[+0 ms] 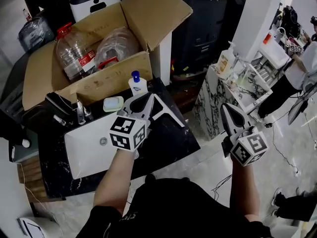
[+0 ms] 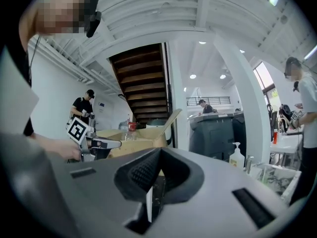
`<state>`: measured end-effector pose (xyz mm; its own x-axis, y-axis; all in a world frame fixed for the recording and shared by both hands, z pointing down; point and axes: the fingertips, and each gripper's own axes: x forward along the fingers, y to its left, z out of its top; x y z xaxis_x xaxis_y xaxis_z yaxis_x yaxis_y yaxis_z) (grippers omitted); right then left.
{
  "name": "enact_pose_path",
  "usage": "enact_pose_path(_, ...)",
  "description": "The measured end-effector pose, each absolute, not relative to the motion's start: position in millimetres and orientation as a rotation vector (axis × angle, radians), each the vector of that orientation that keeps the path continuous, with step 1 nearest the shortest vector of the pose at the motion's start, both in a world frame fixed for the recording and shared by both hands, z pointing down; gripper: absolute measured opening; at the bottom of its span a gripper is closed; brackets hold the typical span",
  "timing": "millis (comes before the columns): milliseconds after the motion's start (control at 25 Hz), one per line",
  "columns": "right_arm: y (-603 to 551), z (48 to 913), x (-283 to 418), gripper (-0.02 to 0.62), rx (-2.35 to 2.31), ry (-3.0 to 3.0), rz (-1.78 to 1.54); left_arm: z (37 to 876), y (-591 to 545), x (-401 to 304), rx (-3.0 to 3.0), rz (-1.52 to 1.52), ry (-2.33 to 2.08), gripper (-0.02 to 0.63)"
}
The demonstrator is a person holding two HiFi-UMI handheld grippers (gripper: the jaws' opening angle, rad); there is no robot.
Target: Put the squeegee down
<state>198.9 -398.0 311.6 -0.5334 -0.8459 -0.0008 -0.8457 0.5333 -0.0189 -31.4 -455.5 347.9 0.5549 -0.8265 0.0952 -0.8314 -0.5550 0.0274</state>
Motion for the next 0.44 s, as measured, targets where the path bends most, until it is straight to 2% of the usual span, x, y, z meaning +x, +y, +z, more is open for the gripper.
enact_pose_path(440,-398,321,180,0.003,-1.477,2.779,-0.041,354,-451,-42,2.684,0.115,-1.454,0.009)
